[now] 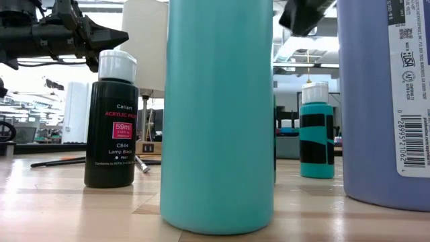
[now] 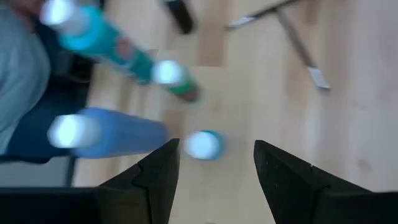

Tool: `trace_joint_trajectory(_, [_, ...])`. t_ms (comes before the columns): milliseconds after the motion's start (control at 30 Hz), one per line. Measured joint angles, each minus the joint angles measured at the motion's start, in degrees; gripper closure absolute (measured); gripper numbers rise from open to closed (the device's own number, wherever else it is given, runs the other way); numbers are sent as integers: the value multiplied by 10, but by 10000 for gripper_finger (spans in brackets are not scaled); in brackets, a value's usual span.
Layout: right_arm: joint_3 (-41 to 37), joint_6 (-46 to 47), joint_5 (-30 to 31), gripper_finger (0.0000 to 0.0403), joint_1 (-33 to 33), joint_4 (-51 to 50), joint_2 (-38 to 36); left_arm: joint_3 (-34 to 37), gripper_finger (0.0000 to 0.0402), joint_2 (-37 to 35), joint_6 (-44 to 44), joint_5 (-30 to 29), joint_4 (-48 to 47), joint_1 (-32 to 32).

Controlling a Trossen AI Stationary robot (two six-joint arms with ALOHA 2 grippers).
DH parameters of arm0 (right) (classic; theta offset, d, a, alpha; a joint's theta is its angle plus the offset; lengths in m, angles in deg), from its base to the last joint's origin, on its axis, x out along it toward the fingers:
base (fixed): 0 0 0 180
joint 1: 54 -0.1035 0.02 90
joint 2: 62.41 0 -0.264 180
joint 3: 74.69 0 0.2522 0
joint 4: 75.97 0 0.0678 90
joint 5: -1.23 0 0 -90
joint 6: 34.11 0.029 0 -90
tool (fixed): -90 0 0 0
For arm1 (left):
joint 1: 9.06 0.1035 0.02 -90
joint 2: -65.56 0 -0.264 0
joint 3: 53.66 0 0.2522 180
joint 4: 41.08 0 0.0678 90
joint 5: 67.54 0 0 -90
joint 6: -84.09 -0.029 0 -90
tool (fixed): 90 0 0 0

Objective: Pick & Place Paint Supplies
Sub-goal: Put the large blue paint bottle into the blue bin

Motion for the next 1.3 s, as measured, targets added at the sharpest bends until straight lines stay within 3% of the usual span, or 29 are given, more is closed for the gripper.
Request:
trace_joint_trajectory(533, [0,43,38,203,-139,125,1,0,399,0,0,0,0,0])
trace_joint_trajectory(733, [0,48,88,203,-173,133,1,0,399,0,0,0,0,0])
trace_joint_trajectory(1300, [11,35,106,200,-195,125,110,0,399,2,0,0,9,0])
